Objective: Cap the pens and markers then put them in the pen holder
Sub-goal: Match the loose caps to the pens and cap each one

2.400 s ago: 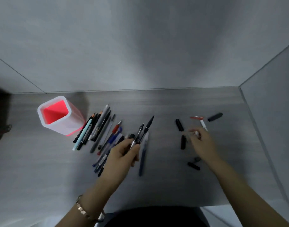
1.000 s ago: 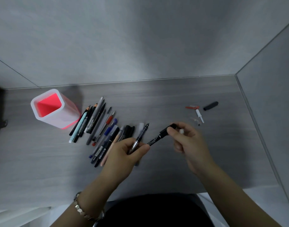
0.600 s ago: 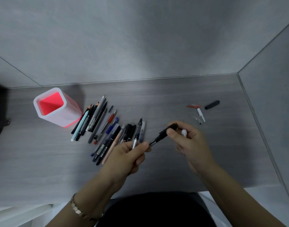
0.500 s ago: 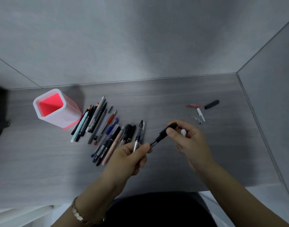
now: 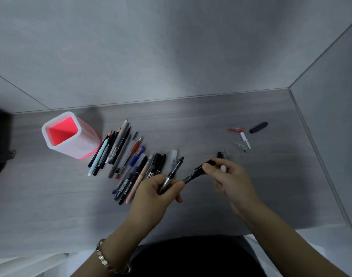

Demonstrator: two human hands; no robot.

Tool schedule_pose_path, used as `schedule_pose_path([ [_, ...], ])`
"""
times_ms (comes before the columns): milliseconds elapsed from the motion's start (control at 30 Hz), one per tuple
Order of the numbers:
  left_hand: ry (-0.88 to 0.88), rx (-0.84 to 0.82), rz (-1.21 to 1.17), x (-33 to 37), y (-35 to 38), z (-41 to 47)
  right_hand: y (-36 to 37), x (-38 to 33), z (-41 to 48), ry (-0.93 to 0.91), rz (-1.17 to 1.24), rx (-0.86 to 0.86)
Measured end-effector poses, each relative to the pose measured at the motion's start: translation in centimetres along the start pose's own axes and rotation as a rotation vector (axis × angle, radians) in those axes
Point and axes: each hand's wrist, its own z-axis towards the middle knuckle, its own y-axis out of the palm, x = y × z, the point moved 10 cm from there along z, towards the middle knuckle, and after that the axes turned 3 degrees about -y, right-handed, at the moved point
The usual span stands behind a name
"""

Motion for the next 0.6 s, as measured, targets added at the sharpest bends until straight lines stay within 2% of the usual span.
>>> schedule_pose_path([
  [67,-0.036,0.064,-0.001,-1.2,-1.0,0.2,-0.8,0.4,0.6,-0.001,-0.014,0.053],
  [233,-0.155,0.449,0.190,-5.9,-7.5,1.7,-5.6,0.9,2.3,0.002,-0.289,0.191],
  [467,-0.087,0.470,0.579,-5.0,-7.8,3.6,-8.9,-0.8,5.7,-0.083,-0.454,0.261],
  [600,-0.025,0.375,0.329,-2.1,-5.8,3.6,-13.6,-4.5,9.7,-0.194,-0.636,0.509],
])
